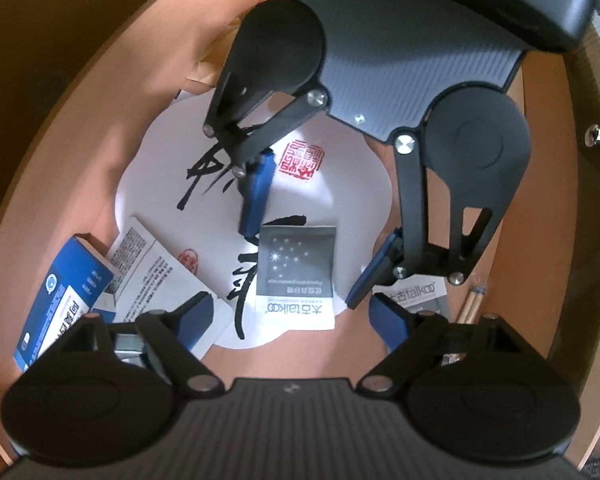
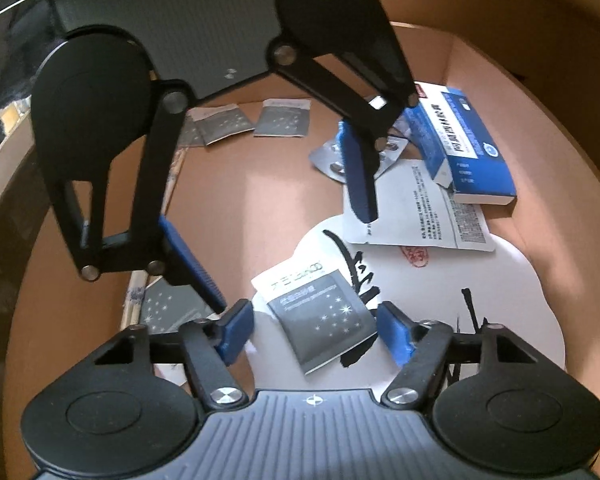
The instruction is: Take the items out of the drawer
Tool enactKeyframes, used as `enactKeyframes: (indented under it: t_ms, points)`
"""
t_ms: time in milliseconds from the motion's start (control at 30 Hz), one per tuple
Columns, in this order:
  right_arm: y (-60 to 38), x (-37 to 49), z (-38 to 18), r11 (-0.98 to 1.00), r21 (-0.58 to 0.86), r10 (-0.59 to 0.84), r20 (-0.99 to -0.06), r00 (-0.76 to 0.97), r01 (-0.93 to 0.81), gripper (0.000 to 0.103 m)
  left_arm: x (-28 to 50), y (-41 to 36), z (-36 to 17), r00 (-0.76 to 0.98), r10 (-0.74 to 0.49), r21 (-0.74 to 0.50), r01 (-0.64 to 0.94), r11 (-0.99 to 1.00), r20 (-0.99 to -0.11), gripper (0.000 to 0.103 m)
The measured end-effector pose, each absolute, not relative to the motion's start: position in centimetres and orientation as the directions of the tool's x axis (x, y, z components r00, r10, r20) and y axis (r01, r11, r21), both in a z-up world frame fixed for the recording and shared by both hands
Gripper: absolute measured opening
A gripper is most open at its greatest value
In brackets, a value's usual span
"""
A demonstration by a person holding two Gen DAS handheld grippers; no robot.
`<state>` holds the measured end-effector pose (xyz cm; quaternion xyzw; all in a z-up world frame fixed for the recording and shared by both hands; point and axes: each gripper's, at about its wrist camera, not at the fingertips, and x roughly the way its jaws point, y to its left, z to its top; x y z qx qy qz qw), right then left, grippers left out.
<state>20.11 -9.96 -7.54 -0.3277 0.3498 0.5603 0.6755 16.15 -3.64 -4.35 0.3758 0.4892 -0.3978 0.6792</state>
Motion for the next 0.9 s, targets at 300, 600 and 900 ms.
enactKeyframes:
  t_ms: [300, 600, 900]
  points:
    - [-9.7, 18.7, -7.1, 0.094, -0.093, 0.501, -0.856, 0.128, -0.991, 0.026, 16.4, -3.9, -4.5, 0.193, -0.164, 0.115, 0.912, 0.393, -0.967, 0.088]
    - [-10.2, 18.5, -6.2, 0.093, -0.043, 0.523, -0.848, 0.085, -0.995, 0.005, 16.4, -4.3, -4.8, 0.182, -0.156, 0.112, 0.92, 0.376, -0.971, 0.088]
    - [-11.0, 18.6, -4.6, 0.095, 0.002, 0.577, -0.815, 0.054, -0.995, 0.003, 16.7, -4.7, -4.4, 0.186, -0.174, 0.111, 0.923, 0.369, -0.967, 0.088]
